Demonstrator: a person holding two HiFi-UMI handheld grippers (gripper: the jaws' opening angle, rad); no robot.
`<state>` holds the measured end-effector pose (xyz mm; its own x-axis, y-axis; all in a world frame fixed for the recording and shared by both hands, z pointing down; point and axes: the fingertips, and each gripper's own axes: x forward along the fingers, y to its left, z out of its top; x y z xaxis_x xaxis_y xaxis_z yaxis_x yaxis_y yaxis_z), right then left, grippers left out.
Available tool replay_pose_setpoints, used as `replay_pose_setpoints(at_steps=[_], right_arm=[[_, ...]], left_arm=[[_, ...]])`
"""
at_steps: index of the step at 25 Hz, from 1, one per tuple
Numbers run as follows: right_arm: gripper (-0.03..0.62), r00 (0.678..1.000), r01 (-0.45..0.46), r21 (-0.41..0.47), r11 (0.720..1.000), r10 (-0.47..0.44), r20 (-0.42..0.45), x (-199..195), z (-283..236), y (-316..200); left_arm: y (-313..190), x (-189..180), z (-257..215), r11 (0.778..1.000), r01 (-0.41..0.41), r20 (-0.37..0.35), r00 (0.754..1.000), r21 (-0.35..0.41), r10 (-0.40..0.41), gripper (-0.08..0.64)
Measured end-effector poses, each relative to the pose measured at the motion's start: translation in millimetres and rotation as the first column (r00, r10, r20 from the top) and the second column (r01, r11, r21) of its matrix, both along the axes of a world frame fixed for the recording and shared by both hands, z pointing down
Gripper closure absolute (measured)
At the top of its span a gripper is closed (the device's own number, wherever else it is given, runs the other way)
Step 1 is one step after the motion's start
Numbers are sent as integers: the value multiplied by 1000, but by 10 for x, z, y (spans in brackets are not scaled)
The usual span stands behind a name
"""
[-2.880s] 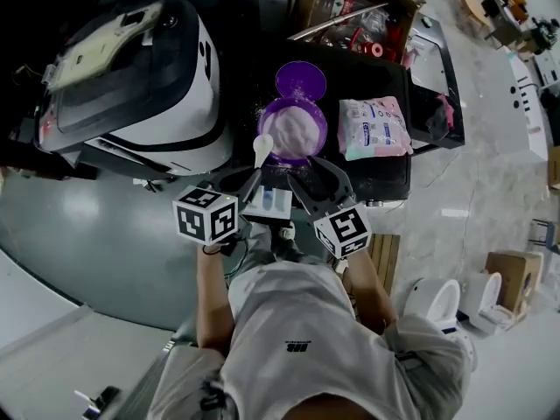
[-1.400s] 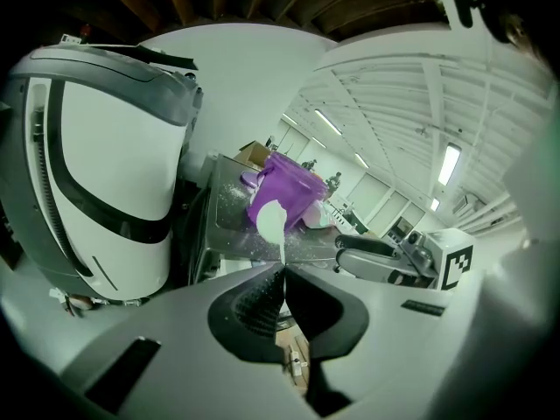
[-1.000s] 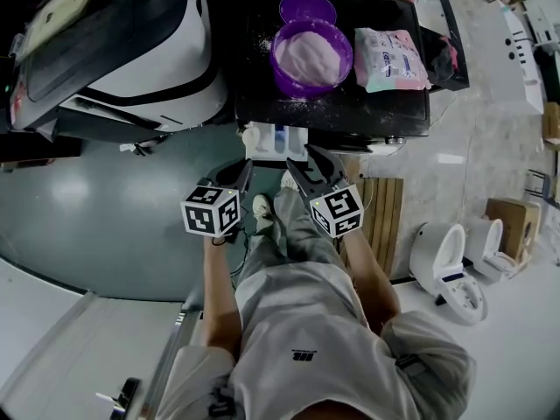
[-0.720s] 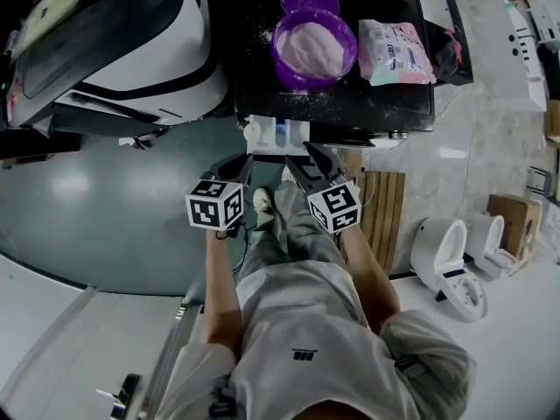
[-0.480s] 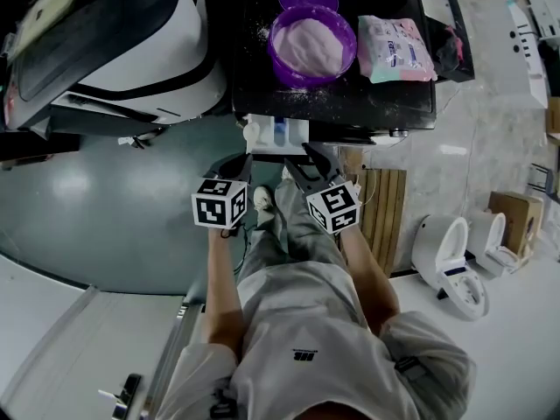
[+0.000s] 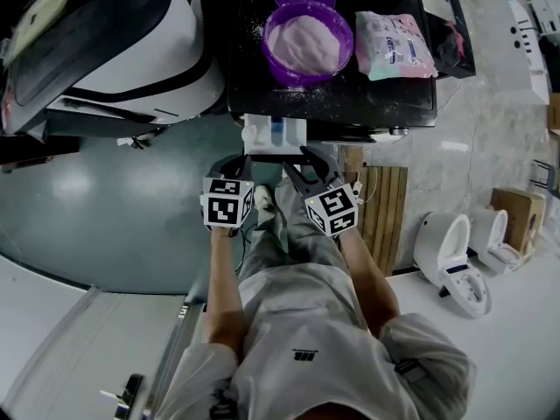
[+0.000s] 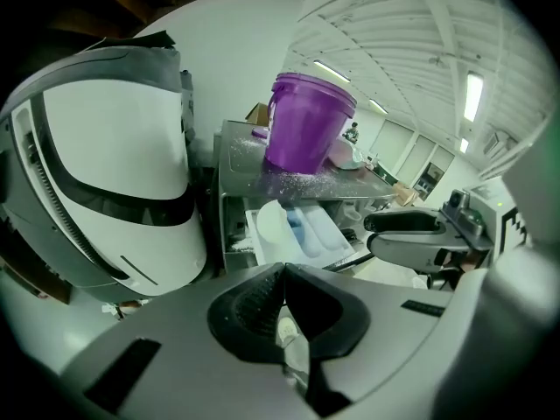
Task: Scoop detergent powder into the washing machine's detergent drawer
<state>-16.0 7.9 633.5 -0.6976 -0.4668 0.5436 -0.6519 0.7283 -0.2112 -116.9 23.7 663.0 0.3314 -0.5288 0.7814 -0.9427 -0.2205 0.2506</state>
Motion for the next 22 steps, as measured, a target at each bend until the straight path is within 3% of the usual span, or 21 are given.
replay_pose_setpoints(at_steps=[12, 22], right_arm=[[411, 1000, -10, -1, 1000, 10, 9, -9, 16, -39], [411, 1000, -14, -6, 1000, 14, 10, -43, 42, -59]], left_arm=[[-82, 35, 59, 997, -82, 195, 977, -8, 82, 545], [-91, -11, 66, 986, -162, 363, 918, -27, 161, 545]])
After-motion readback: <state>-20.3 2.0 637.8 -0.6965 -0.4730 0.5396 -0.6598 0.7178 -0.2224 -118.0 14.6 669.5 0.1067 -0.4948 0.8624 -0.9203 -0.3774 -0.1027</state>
